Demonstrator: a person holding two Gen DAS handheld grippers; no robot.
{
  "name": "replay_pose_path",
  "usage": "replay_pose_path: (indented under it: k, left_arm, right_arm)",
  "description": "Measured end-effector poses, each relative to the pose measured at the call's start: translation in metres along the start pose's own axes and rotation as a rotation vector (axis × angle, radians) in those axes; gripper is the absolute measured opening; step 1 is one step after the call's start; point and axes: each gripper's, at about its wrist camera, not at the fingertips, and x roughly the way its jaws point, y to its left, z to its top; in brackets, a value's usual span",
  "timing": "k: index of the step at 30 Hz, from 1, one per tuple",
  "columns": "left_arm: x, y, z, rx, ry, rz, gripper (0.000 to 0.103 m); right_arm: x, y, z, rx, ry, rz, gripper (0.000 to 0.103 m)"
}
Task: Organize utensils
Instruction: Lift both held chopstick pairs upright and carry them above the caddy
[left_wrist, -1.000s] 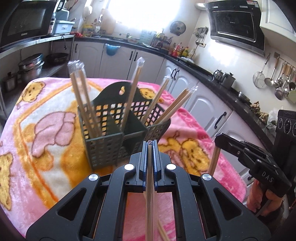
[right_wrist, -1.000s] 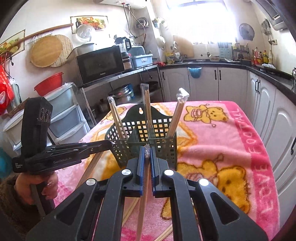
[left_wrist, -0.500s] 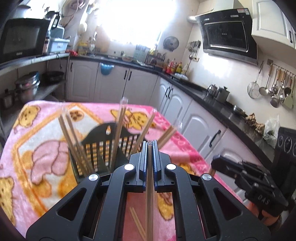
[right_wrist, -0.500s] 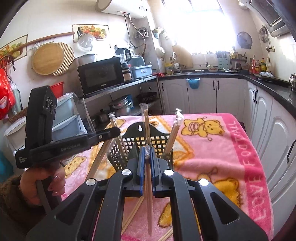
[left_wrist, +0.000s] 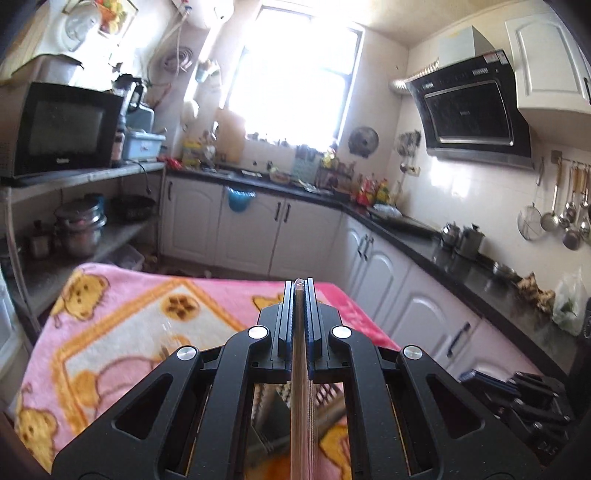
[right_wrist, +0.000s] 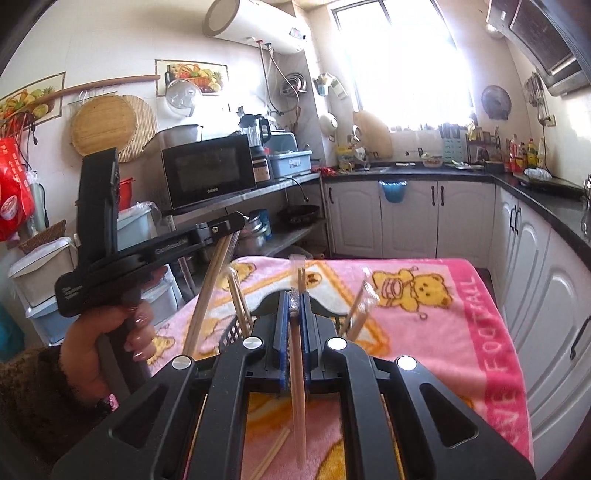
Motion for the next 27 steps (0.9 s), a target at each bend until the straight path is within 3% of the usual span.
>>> replay_pose_path:
  k: [16,27]
  left_arm:
    - [0.031,0.012,0.047,0.025,-0.212,0.143,0.002]
    - [0.051,0.019,0.037,0.052,-0.295,0.189,0.002]
  right_arm:
    - [0.024,0.015,0.058,-0.049,-0.083,0.001,0.006]
    - [0.045,0.000,0.090,-0.021,-0.137,-0.037,0.006]
